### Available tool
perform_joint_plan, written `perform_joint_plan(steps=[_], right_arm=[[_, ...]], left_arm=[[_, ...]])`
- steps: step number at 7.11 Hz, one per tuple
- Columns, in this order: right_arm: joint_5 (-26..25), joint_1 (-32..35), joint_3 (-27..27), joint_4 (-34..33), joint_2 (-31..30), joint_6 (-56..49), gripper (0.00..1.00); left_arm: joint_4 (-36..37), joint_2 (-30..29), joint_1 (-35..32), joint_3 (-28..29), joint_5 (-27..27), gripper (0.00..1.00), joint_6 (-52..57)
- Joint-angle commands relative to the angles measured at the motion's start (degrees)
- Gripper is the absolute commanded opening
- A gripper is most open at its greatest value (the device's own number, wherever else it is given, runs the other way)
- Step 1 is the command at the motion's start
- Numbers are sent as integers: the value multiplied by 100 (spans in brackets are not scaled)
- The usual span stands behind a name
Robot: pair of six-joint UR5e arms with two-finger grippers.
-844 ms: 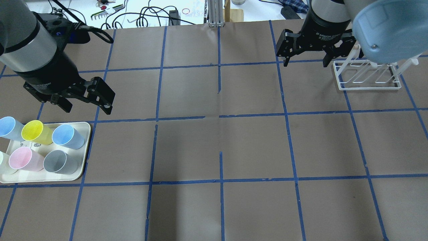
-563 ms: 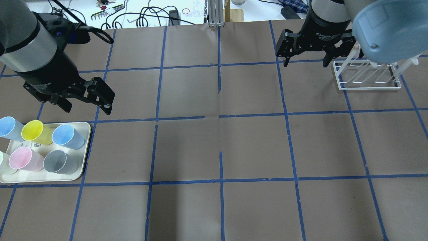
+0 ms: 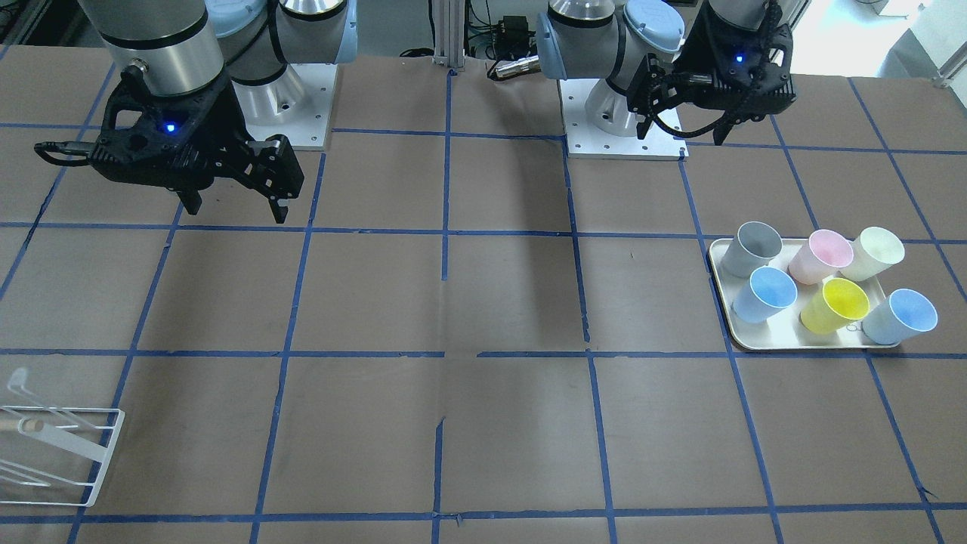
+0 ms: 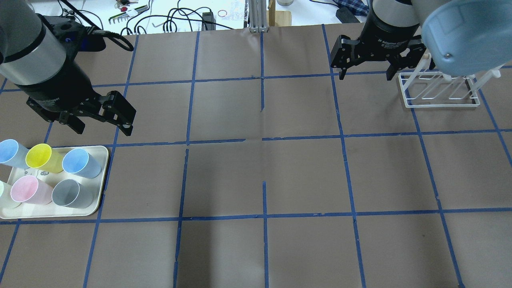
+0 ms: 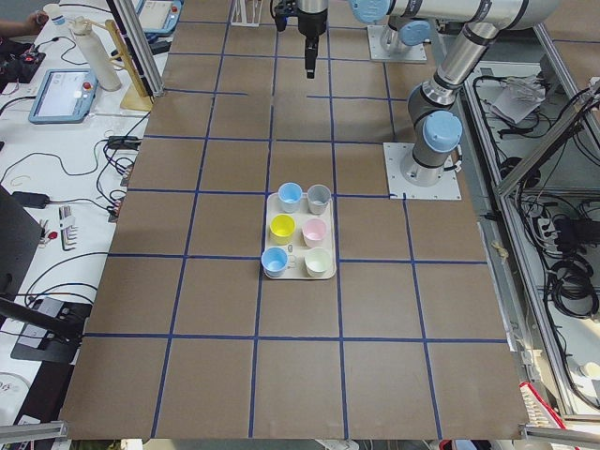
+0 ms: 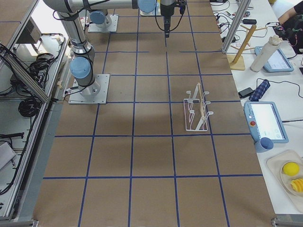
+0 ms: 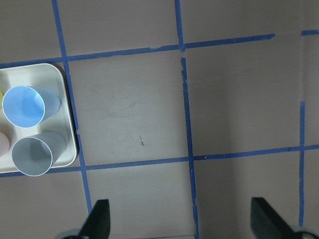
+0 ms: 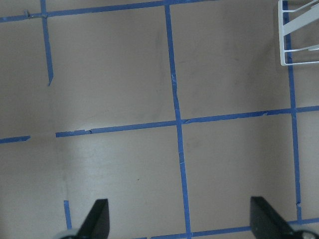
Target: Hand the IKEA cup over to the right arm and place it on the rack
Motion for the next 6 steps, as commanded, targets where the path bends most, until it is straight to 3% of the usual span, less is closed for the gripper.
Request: perform_joint_plan(steps=[1,4,6], right_arm=[[0,-9,0,-6,0,-8,100],[0,-9,0,2,0,-8,100],[0,-9,0,2,0,-8,100]], left_arm=[[9,-38,104,5,0,100,11],[79,-134,1059,5,-9,100,125],[559,-318,1667,-4,8,100,1147]])
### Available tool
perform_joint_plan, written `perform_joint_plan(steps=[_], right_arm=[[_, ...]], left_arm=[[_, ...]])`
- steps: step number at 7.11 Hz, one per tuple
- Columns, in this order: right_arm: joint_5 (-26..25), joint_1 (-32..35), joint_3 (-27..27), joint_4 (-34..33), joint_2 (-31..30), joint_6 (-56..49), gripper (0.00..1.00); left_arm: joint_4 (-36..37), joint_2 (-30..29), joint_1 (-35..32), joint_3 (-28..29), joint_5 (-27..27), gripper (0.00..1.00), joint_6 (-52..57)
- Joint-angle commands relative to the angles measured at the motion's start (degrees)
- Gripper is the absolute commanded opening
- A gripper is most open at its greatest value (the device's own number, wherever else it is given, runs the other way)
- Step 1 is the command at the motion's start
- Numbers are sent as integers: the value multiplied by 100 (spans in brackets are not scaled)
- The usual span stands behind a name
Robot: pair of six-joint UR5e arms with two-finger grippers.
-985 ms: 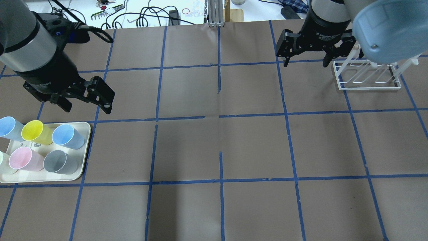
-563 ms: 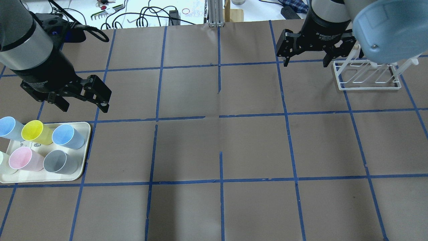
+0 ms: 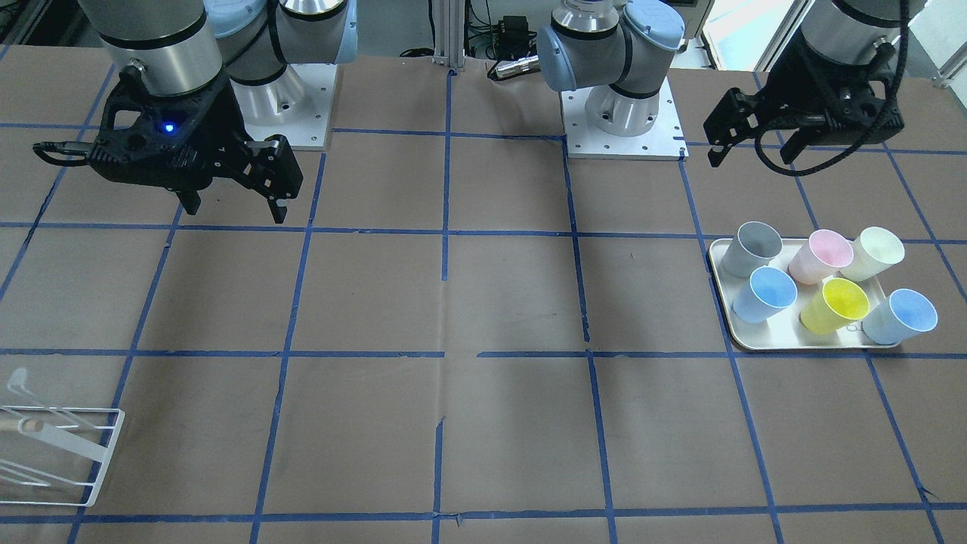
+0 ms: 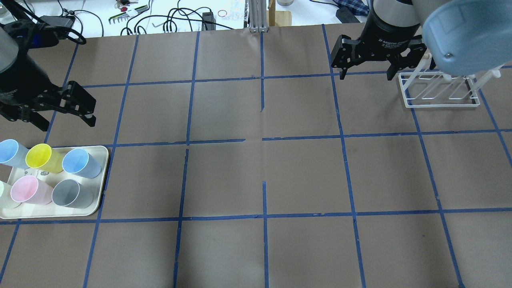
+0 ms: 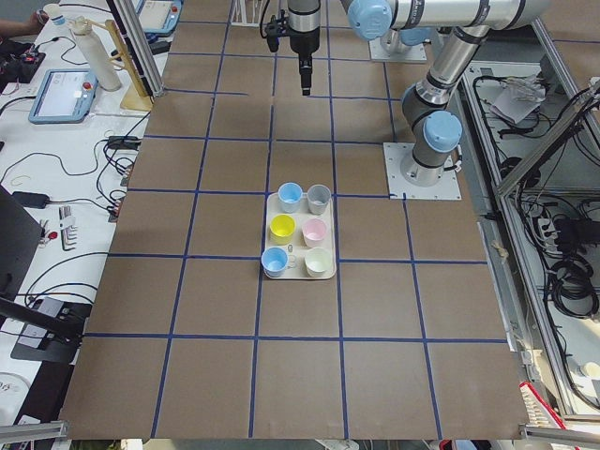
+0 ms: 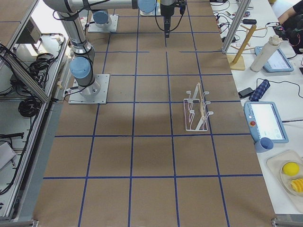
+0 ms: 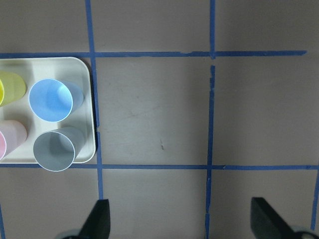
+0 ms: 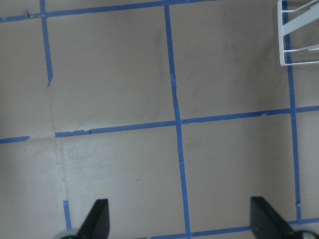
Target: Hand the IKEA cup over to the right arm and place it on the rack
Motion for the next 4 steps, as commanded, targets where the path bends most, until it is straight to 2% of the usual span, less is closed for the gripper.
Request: perform_joint_plan(steps=[1,3,4], right_arm=[[0,1,0,0,0,0,100],[-9,10,0,0,0,0,100],[0,1,0,0,0,0,100]], left_arm=[[319,-116,586,8,42,100,1191],[345,-325,1751,-45,-1,100,2360],[746,-458,2106,-97,42,100,3019]])
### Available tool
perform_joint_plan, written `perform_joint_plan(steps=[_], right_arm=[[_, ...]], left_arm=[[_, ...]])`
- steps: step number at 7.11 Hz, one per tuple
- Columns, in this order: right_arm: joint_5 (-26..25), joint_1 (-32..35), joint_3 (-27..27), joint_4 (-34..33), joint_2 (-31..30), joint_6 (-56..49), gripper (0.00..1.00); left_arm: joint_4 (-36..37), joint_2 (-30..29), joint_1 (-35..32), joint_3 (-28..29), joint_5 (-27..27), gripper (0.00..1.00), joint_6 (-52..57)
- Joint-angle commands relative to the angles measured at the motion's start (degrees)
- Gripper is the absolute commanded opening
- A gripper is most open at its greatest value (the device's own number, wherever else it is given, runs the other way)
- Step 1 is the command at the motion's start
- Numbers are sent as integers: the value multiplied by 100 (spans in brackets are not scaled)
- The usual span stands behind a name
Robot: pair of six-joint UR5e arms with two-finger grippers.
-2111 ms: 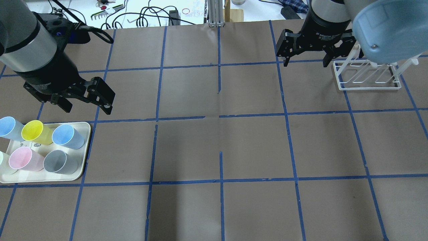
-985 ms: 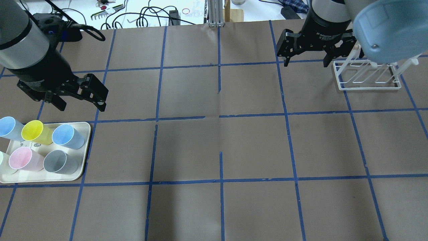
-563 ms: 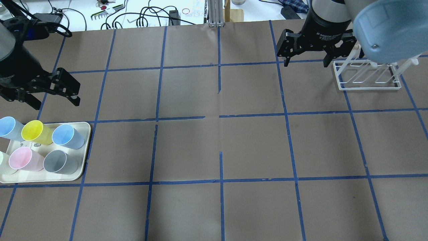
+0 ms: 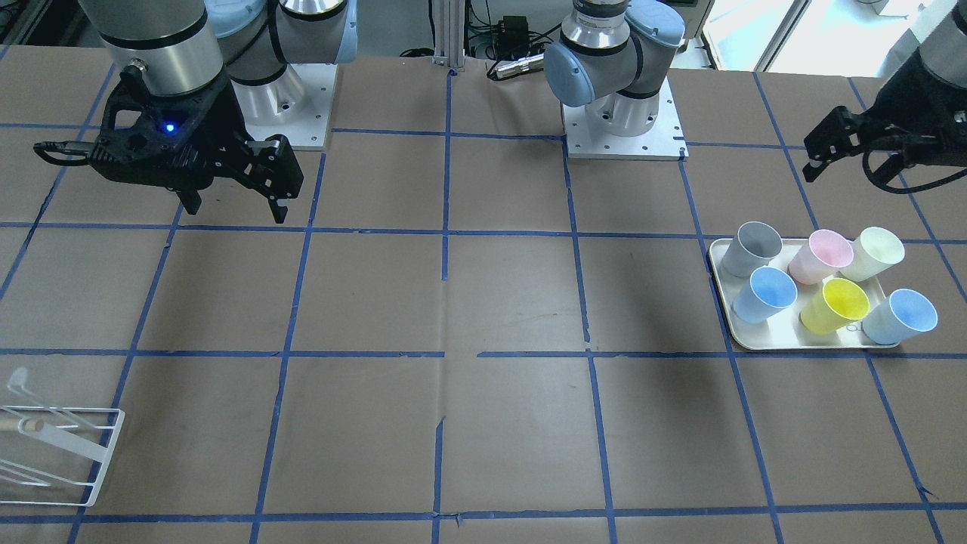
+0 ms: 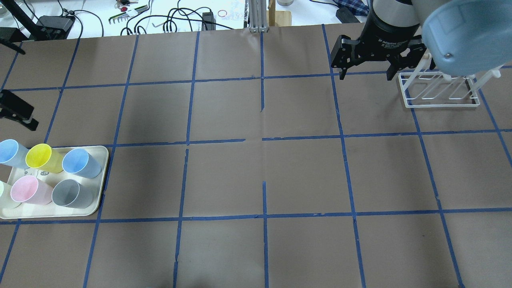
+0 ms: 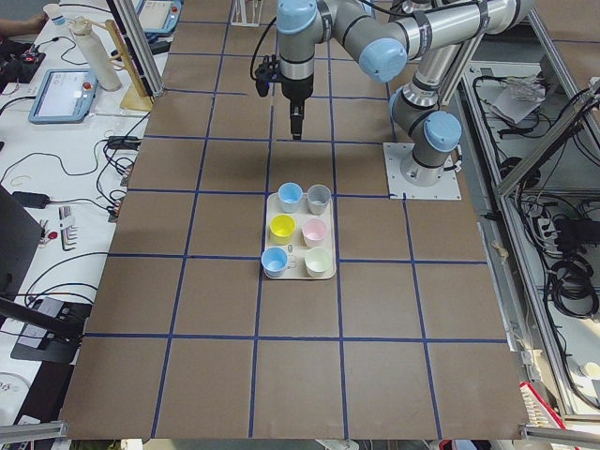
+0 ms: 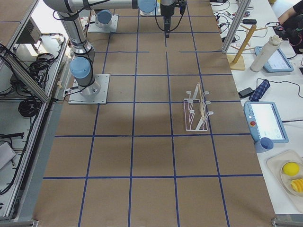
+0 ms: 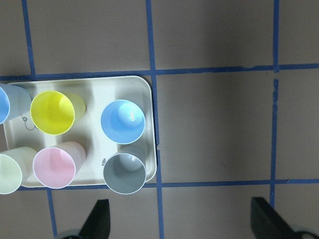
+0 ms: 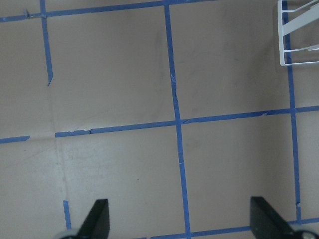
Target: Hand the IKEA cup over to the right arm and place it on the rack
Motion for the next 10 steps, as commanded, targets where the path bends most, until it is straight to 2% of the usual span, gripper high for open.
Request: perform_joint_plan(steps=[1,2,6,10], right_arm=[[3,-4,0,0,0,-2,100],[3,-13,0,0,0,-2,100],[3,-4,0,0,0,-2,100],[-14,-74,0,-18,17,-20,100]], left_arm=[[655,-305,921,-87,17,100,1521],[824,-506,1333,-87,-9,100,1929],[1300,-1271,2258,-87,-27,100,3161],[2248,-2194,2568,-96,-1,100,3462]])
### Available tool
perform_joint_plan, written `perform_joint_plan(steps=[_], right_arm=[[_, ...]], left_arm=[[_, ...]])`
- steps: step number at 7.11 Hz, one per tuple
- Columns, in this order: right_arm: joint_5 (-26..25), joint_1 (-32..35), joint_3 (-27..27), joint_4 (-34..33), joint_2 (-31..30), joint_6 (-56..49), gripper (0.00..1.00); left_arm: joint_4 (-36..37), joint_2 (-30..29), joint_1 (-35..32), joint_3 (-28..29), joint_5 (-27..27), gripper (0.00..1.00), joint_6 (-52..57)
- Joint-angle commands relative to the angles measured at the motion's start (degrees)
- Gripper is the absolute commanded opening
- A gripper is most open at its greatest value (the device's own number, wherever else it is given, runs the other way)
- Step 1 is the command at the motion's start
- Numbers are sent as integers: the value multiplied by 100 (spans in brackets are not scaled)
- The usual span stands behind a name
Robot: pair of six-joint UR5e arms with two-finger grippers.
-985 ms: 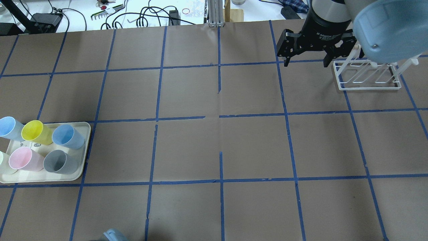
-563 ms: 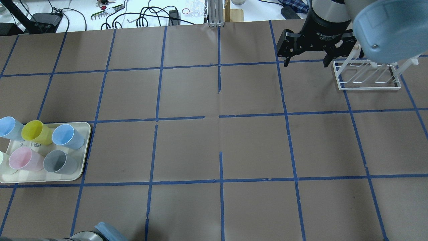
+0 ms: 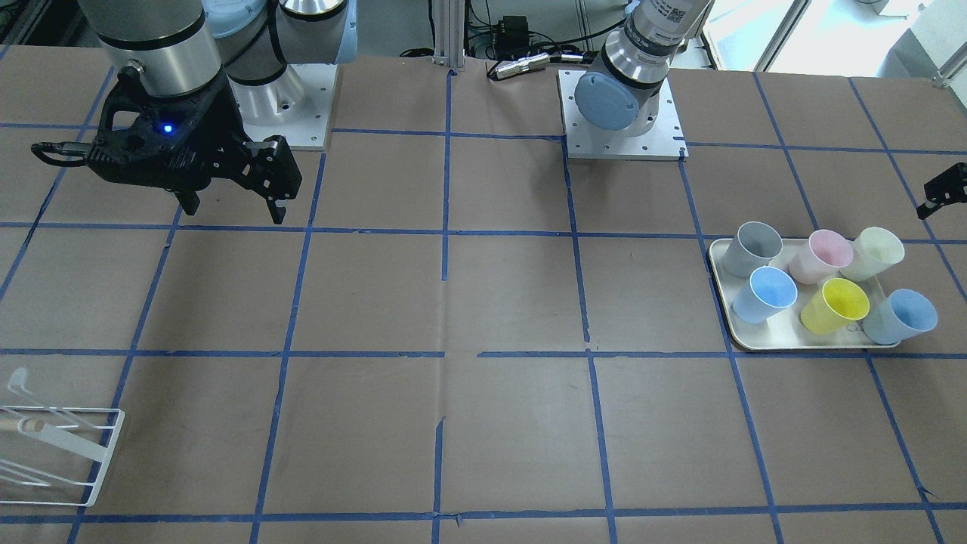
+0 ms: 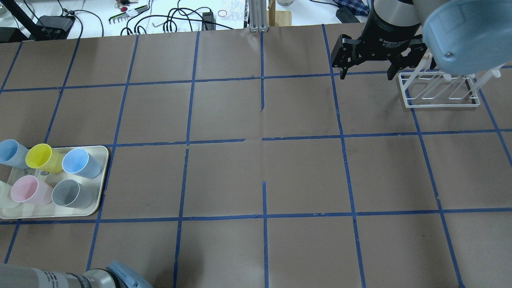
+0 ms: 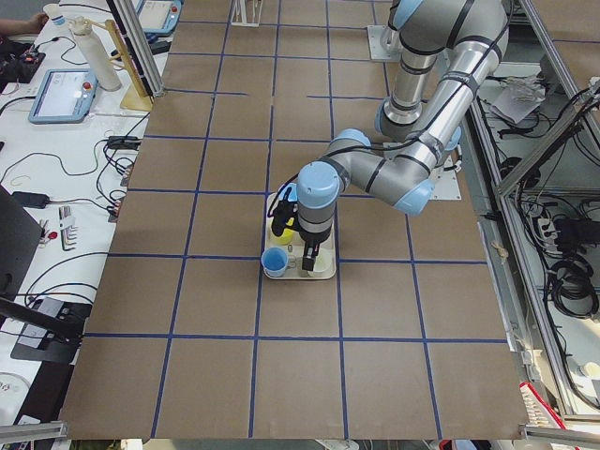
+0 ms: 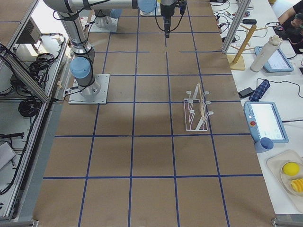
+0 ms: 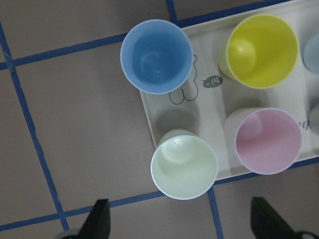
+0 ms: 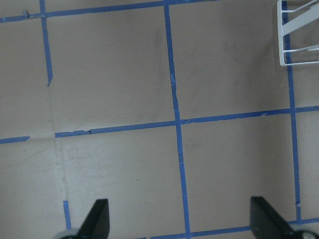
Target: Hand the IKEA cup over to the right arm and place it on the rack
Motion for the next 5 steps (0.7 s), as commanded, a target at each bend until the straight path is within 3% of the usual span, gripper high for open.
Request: perform_joint_plan(steps=[1,3,5], right_arm=[[-10,-188,-5,-10,9,-27,100],[-10,-715,-23,25,-43,-403,100],[-10,-1539,-32,515,-226,-999,100]], left_arm=[[335,-434,101,-1,25,100,82],[336,-663,189,-1,69,100,152],[336,-795,181,-1,61,100,144]])
